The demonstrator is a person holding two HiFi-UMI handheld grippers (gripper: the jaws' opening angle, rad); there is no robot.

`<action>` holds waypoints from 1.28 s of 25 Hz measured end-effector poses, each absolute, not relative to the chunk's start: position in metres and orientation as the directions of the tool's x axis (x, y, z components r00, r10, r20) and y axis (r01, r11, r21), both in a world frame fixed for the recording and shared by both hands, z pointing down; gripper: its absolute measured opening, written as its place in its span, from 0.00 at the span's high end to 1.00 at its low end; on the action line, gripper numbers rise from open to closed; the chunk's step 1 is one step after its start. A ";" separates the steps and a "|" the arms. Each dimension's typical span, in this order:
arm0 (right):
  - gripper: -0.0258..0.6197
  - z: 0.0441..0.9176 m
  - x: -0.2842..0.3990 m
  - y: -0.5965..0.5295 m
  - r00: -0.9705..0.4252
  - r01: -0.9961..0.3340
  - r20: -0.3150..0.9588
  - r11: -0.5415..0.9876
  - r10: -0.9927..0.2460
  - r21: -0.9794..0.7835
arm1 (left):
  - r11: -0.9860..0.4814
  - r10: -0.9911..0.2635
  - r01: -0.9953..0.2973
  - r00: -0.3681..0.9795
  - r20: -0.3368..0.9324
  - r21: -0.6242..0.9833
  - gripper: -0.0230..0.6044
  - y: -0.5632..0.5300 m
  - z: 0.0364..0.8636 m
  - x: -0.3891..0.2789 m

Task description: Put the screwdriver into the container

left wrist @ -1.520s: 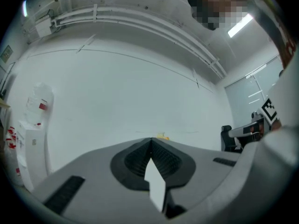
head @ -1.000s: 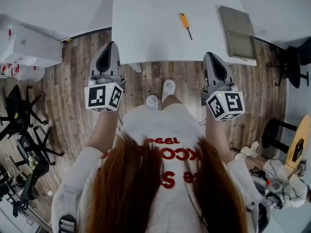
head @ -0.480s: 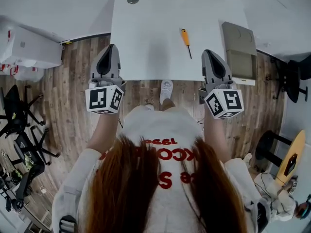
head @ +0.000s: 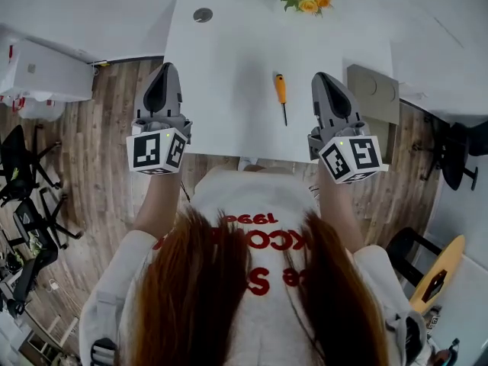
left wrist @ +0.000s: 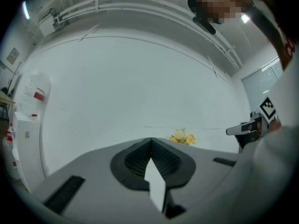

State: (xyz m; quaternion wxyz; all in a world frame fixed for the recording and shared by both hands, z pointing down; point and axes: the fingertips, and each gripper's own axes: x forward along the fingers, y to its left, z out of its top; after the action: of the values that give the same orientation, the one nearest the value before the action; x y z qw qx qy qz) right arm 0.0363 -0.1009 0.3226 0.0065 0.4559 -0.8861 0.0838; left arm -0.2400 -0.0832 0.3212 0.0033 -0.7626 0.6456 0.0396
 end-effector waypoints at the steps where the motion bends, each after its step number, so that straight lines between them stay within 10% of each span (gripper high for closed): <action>1: 0.95 0.325 0.037 -0.108 -0.598 -0.799 0.090 0.583 -0.796 -0.146 | -0.157 -0.986 -0.987 0.155 -0.064 0.026 0.95 -0.089 0.321 -0.238; 27: 0.94 0.419 0.025 -0.175 -0.577 -0.817 0.324 0.524 -0.750 -0.243 | -0.237 -0.967 -0.971 0.237 0.093 0.019 0.95 -0.153 0.382 -0.195; 32: 0.78 0.486 0.015 -0.174 -0.559 -0.825 0.493 0.510 -0.667 -0.245 | -0.241 -0.958 -0.970 0.244 0.150 0.037 0.95 -0.153 0.406 -0.193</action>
State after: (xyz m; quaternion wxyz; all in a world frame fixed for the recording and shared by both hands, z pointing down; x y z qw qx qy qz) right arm 0.0148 -0.1744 0.4856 0.1703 0.4377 -0.8521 0.2310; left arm -0.1933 -0.1529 0.4057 -0.0609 -0.7863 0.6130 -0.0479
